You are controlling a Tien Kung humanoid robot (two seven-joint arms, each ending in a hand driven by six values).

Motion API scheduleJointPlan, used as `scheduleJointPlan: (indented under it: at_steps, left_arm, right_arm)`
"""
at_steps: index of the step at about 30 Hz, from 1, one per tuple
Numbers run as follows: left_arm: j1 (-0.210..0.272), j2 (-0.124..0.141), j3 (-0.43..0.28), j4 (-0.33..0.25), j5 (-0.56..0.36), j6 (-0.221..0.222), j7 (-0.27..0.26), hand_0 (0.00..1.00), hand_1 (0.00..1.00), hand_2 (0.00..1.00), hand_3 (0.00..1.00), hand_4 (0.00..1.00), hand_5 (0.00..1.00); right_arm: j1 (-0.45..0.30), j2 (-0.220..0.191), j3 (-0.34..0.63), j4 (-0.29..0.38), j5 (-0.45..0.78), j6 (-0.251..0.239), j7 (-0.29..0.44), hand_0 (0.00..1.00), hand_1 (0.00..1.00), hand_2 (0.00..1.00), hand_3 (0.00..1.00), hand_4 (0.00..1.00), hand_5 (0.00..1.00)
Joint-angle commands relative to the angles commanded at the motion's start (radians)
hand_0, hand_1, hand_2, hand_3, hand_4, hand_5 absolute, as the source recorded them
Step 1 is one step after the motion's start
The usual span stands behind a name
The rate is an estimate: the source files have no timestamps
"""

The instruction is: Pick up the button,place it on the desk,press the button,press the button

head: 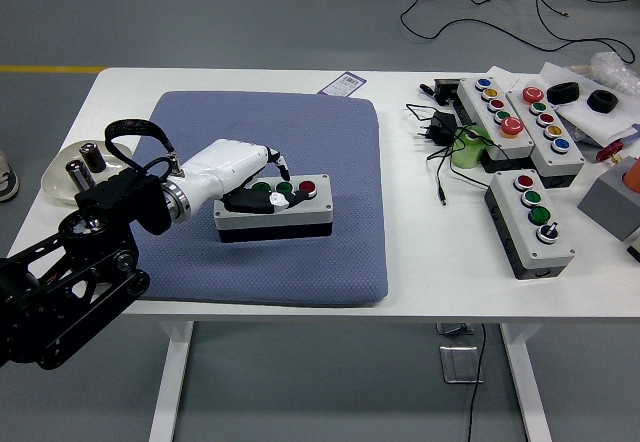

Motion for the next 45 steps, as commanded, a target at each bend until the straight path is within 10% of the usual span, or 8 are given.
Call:
scheduleJointPlan:
  at_steps: [22, 45]
  left_arm:
    - [-0.005, -0.027, 0.040, 0.068, 0.010, -0.033, 0.016, 0.002, 0.002, 0.002, 0.664, 0.773, 0.998]
    - [-0.038, -0.080, 0.043, 0.074, -0.027, 0.043, -0.006, 0.002, 0.002, 0.002, 0.668, 0.773, 0.998]
  right_arm:
    - [0.001, 0.000, 0.002, 0.000, -0.004, 0.000, -0.001, 0.673, 0.645, 0.690, 0.635, 0.311, 0.192]
    - [-0.001, 0.000, -0.004, 0.000, 0.007, 0.001, -0.002, 0.673, 0.646, 0.689, 0.635, 0.311, 0.193]
